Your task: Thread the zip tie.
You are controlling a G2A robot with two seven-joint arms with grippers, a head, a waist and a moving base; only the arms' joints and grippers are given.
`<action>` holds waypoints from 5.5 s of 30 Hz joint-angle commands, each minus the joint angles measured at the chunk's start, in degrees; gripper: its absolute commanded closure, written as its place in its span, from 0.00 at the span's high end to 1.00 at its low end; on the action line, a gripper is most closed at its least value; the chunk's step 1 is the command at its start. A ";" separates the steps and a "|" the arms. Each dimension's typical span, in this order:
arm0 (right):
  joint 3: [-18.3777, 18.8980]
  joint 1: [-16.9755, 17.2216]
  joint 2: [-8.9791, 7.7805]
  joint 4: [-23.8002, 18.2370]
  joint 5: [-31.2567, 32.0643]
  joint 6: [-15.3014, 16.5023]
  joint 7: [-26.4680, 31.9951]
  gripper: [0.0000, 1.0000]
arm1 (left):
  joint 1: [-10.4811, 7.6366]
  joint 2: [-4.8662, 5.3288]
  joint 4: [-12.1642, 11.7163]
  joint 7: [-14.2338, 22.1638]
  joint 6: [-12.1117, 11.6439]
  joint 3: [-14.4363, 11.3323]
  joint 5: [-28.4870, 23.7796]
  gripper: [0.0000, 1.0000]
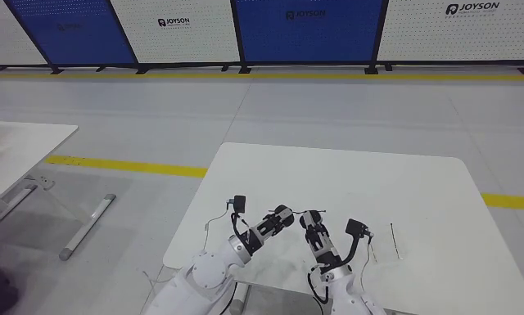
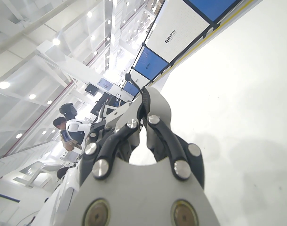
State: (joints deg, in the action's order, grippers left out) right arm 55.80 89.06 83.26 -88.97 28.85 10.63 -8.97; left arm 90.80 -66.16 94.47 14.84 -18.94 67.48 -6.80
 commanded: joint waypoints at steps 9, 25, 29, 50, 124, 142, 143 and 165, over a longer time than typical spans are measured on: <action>-0.05 0.00 0.01 0.26 0.13 0.15 0.17 0.00 | 0.45 0.11 0.37 0.39 -0.17 0.30 -0.99 0.02; -0.45 -0.32 0.25 0.27 0.77 -1.07 -0.87 0.00 | 0.63 0.23 0.59 -0.54 0.40 0.59 0.09 0.15; -0.49 -0.36 0.30 0.34 0.86 -1.14 -1.20 0.00 | 0.55 0.28 0.73 -0.54 1.16 0.48 1.37 0.15; -0.38 -0.76 0.48 0.80 1.22 -1.36 -1.44 0.00 | -0.78 0.10 0.29 -1.77 3.68 -0.96 3.59 0.01; 0.10 -0.76 0.23 -0.97 5.32 -2.70 0.02 0.16 | -0.43 0.37 0.71 -2.89 3.60 -0.92 6.64 0.00; -0.26 -1.00 0.32 -0.82 6.20 -3.12 0.19 0.00 | 0.57 0.56 2.28 -2.83 2.83 -0.71 7.27 0.00; -0.29 -1.04 0.32 -0.81 6.19 -3.12 0.33 0.00 | 0.59 0.57 2.36 -2.81 2.79 -0.71 7.26 0.00; 1.48 -2.68 -0.03 1.23 -3.38 4.39 8.44 0.00 | 2.10 1.08 4.89 -0.59 1.99 0.97 5.00 0.00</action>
State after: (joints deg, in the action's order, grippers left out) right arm 57.10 86.46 83.28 -87.81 26.30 14.47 -1.30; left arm 92.83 -65.11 99.26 14.21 -16.93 68.36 -1.79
